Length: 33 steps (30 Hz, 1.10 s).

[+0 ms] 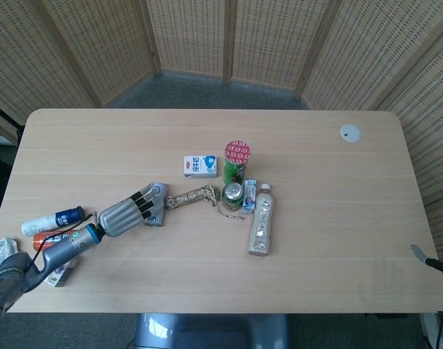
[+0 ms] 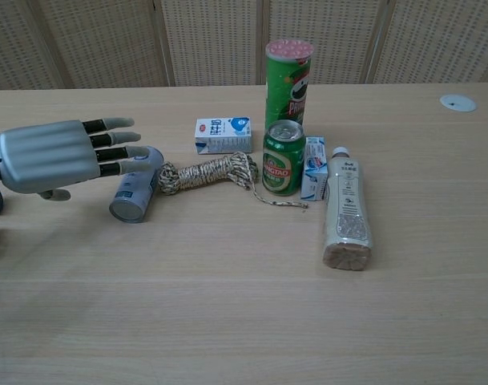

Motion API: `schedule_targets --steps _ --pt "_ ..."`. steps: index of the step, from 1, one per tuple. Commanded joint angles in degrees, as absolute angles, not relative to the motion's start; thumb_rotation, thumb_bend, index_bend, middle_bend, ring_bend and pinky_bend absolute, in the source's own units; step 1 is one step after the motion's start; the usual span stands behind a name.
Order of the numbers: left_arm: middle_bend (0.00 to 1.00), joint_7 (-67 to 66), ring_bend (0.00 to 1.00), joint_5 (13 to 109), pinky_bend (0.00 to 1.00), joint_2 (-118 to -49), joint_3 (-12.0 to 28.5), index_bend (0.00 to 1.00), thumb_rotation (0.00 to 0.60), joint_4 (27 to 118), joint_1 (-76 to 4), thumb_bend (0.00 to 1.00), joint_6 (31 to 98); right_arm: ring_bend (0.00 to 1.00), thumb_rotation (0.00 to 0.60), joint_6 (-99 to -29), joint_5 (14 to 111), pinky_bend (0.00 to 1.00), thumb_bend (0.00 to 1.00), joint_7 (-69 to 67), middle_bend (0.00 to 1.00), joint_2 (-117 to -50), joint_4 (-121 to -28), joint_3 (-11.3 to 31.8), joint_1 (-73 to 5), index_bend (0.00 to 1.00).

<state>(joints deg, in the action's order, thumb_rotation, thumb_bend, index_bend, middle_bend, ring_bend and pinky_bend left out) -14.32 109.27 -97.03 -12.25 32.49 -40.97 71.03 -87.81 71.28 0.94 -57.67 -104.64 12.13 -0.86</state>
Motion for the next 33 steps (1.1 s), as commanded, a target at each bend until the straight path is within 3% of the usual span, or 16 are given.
schedule_targets --steps 1,33 --pt "0.0 -14.08 0.0 109.43 0.0 -97.11 -12.74 0.0 0.6 31.72 -40.28 0.0 71.59 0.0 0.573 -87.62 71.37 0.0 0.0 1.09 0.0 -57.79 -104.67 12.0 -0.98 0.0" --pt "0.0 -17.65 0.0 107.7 0.0 -102.56 -12.36 0.0 0.6 28.94 -42.88 0.0 66.32 0.0 0.571 -86.74 70.99 0.0 0.0 -0.53 0.0 -57.25 -104.21 11.87 -1.16 0.0"
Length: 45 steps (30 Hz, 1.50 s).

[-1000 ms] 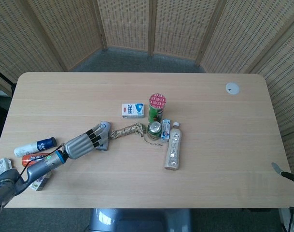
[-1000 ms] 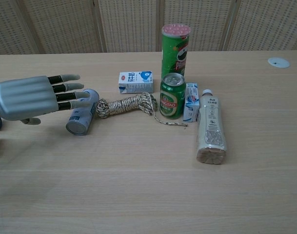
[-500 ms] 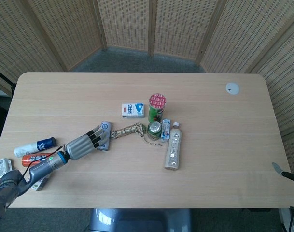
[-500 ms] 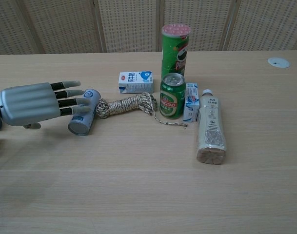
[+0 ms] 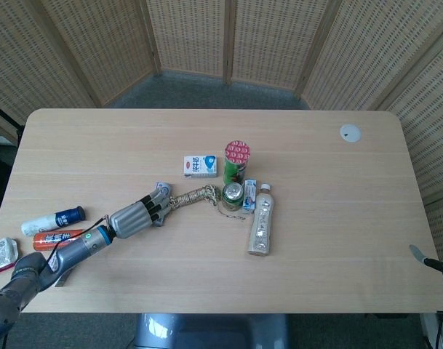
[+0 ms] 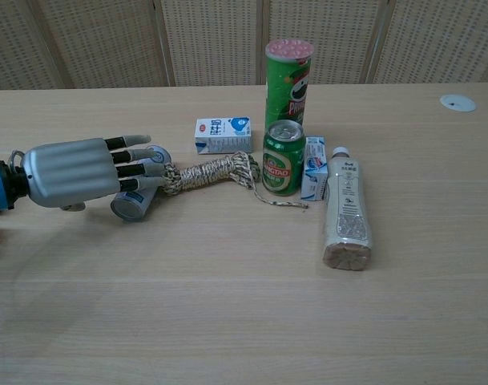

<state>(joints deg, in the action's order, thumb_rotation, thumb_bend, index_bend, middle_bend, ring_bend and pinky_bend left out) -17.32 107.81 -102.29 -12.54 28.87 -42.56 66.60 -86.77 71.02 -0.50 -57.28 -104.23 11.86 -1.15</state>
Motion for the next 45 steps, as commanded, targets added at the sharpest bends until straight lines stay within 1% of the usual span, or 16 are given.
schedule_targets --steps 1,7,17,23,27,30,32,34,35,36,39,42,45 --pt "0.0 -17.88 0.0 107.63 0.0 -102.76 -12.29 0.0 0.6 29.01 -43.11 0.0 66.1 0.0 0.572 -86.69 70.97 0.0 0.0 -0.59 0.0 -57.21 -104.19 11.85 -1.16 0.0" --pt "0.0 -19.17 0.0 107.4 0.0 -104.23 -11.94 0.0 0.6 29.17 -44.43 0.0 64.61 0.0 0.574 -86.44 71.06 0.0 0.0 -1.04 0.0 -56.95 -104.19 11.73 -1.15 0.0" --pt "0.0 -20.34 0.0 107.06 0.0 -105.36 -12.58 0.0 0.6 28.82 -44.61 0.0 62.39 0.0 0.573 -86.07 70.81 0.0 0.0 -2.39 0.0 -56.46 -103.9 11.83 -1.08 0.0" --pt "0.0 -21.52 0.0 105.2 0.0 -105.35 -11.53 0.0 0.6 29.01 -44.31 0.0 60.46 0.0 0.574 -86.0 70.98 0.0 0.0 -2.46 0.0 -56.38 -103.94 11.71 -1.11 0.0" --pt "0.0 -22.92 0.0 104.56 0.0 -105.36 -11.15 0.04 0.6 29.24 -44.26 0.0 59.8 0.0 0.572 -85.87 71.26 0.0 0.0 -1.99 0.0 -56.53 -104.03 11.46 -1.23 0.0" --pt "0.0 -24.1 0.0 104.17 0.01 -105.83 -10.87 0.1 0.6 29.15 -43.97 0.0 59.88 0.0 0.573 -85.78 71.38 0.0 0.0 -1.82 0.0 -56.56 -104.05 11.35 -1.3 0.0" --pt "0.01 -24.55 0.0 104.22 0.07 -106.28 -10.81 0.18 0.6 28.83 -43.77 0.0 60.69 0.0 0.571 -85.85 71.44 0.0 0.0 -1.77 0.0 -56.59 -104.03 11.33 -1.31 0.0" --pt "0.11 -24.95 0.03 104.28 0.19 -106.77 -10.83 0.3 0.6 28.11 -43.55 0.0 61.35 0.0 0.573 -85.92 71.45 0.0 0.0 -1.75 0.0 -56.6 -103.96 11.34 -1.3 0.0" --pt "0.15 -25.09 0.05 104.33 0.22 -106.96 -10.84 0.34 0.6 27.76 -43.48 0.0 61.66 0.0 0.571 -85.98 71.44 0.0 0.0 -1.68 0.0 -56.61 -103.9 11.36 -1.3 0.0" --pt "0.2 -25.19 0.11 104.39 0.27 -107.13 -10.88 0.4 0.6 27.4 -43.4 0.0 61.94 0.0 0.569 -86.02 71.43 0.0 0.0 -1.63 0.0 -56.63 -103.86 11.36 -1.29 0.0" --pt "0.32 -25.07 0.24 104.3 0.36 -107.59 -10.87 0.53 0.6 26.38 -43.09 0.0 62.62 0.0 0.571 -86.15 71.48 0.0 0.0 -1.61 0.0 -56.66 -103.83 11.36 -1.27 0.0" --pt "0.42 -24.95 0.36 104.25 0.43 -107.81 -10.89 0.63 0.6 25.57 -42.84 0.0 63.28 0.0 0.57 -86.22 71.59 0.0 0.0 -1.58 0.0 -56.65 -103.84 11.31 -1.26 0.0" --pt "0.49 -24.38 0.43 104.35 0.49 -107.61 -10.98 0.69 0.6 25.14 -42.67 0.02 64.41 0.0 0.57 -86.31 71.77 0.0 0.0 -1.58 0.0 -56.65 -103.92 11.25 -1.23 0.0"
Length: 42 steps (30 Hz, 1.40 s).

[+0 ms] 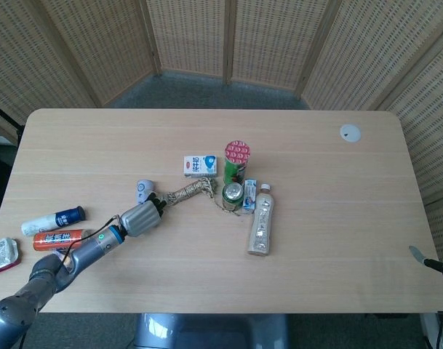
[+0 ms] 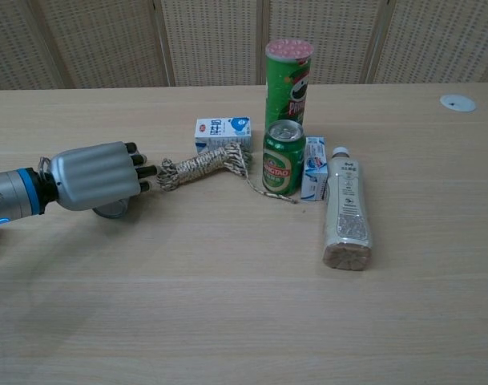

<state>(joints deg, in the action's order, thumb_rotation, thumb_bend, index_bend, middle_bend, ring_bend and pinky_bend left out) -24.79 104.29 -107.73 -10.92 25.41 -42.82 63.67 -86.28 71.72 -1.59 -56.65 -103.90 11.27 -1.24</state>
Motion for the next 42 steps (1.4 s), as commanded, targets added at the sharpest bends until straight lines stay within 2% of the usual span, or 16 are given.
schedule_targets --steps 1,9,16,22,30,42 --pt "0.51 -24.07 0.45 104.31 0.5 -107.41 -10.91 0.71 0.6 25.11 -42.58 0.03 65.04 0.0 0.571 -86.33 71.86 0.0 0.0 -1.59 0.0 -56.64 -103.95 11.2 -1.22 0.0" --pt "0.52 -22.87 0.46 103.96 0.52 -103.62 -9.28 0.72 0.6 29.11 -42.79 0.04 71.78 0.0 0.572 -86.6 72.39 0.0 0.0 -1.96 0.0 -56.39 -104.39 11.04 -1.05 0.0" --pt "0.53 -26.07 0.46 102.68 0.52 -96.77 -5.88 0.72 0.6 39.02 -44.39 0.04 75.55 0.0 0.575 -86.67 72.92 0.0 0.0 -2.61 0.0 -56.03 -104.89 10.84 -0.9 0.0" --pt "0.56 -30.31 0.49 101.82 0.54 -91.0 -4.37 0.75 0.6 47.81 -44.87 0.04 74.93 0.0 0.573 -86.53 73.02 0.0 0.0 -3.35 0.0 -55.69 -105.03 10.79 -0.82 0.0" --pt "0.57 -32.79 0.51 101.57 0.55 -88.27 -3.42 0.76 0.6 52.84 -44.89 0.03 73.92 0.0 0.571 -86.55 73.06 0.0 0.0 -3.81 0.0 -55.45 -105.14 10.78 -0.74 0.0" --pt "0.57 -39.72 0.51 101.07 0.55 -79.44 3.26 0.76 0.6 68.35 -48.57 0.03 74.02 0.0 0.57 -86.61 72.88 0.0 0.0 -4.76 0.0 -55.11 -105.01 10.95 -0.64 0.0"
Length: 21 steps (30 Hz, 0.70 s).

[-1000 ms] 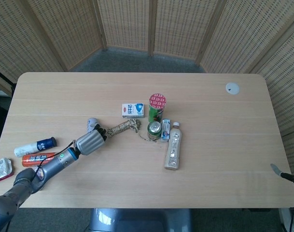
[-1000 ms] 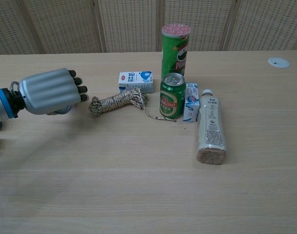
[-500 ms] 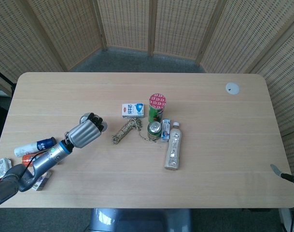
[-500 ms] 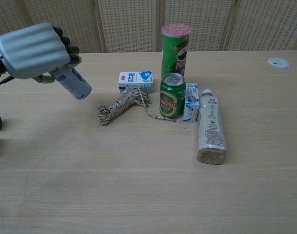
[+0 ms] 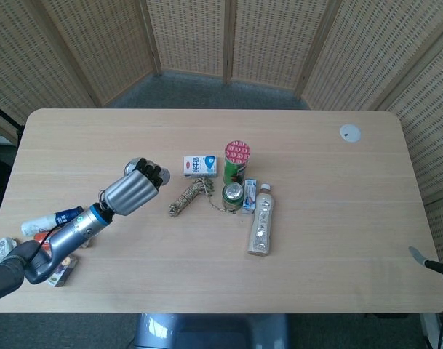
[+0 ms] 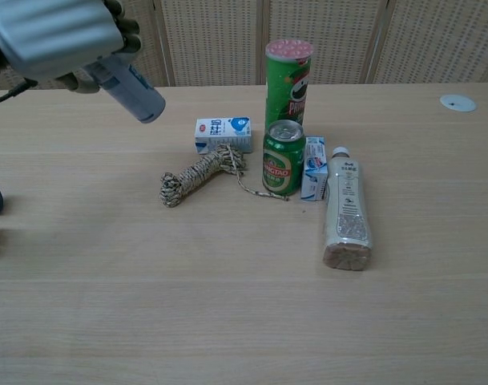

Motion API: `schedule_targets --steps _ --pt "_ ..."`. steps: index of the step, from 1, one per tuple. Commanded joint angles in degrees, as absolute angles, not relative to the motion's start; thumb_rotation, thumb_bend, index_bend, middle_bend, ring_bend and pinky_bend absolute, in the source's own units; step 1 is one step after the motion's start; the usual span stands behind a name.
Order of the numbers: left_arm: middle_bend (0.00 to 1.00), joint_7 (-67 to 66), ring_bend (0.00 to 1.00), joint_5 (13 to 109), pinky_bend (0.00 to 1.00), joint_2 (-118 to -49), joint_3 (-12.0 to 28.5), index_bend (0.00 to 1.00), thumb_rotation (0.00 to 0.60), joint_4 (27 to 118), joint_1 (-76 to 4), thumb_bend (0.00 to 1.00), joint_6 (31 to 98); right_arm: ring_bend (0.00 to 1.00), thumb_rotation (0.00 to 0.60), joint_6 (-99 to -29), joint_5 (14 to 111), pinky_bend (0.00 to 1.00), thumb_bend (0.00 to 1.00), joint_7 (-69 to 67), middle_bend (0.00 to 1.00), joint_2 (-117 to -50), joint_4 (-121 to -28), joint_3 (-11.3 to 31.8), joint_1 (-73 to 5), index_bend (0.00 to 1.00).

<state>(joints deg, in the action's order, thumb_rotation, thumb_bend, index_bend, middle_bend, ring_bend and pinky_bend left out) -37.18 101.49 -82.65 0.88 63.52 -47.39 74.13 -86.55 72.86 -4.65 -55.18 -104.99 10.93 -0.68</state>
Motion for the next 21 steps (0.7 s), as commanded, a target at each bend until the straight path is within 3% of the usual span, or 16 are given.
schedule_targets --steps 1,10,21 --pt "0.57 -40.61 0.51 100.87 0.55 -78.28 4.04 0.76 0.6 70.36 -48.81 0.02 73.97 0.0 0.57 -86.65 72.93 0.0 0.0 -4.92 0.0 -55.04 -105.06 10.96 -0.6 0.0" --pt "0.56 -45.78 0.51 99.84 0.55 -70.24 8.85 0.76 0.6 82.01 -49.85 0.02 73.24 0.0 0.57 -87.02 73.35 0.0 0.0 -5.72 0.0 -54.57 -105.4 10.91 -0.31 0.0" --pt "0.56 -47.75 0.51 99.03 0.55 -65.2 11.81 0.75 0.6 87.34 -49.87 0.03 72.28 0.0 0.572 -87.02 73.47 0.0 0.0 -5.6 0.0 -54.51 -105.62 10.79 -0.3 0.0"
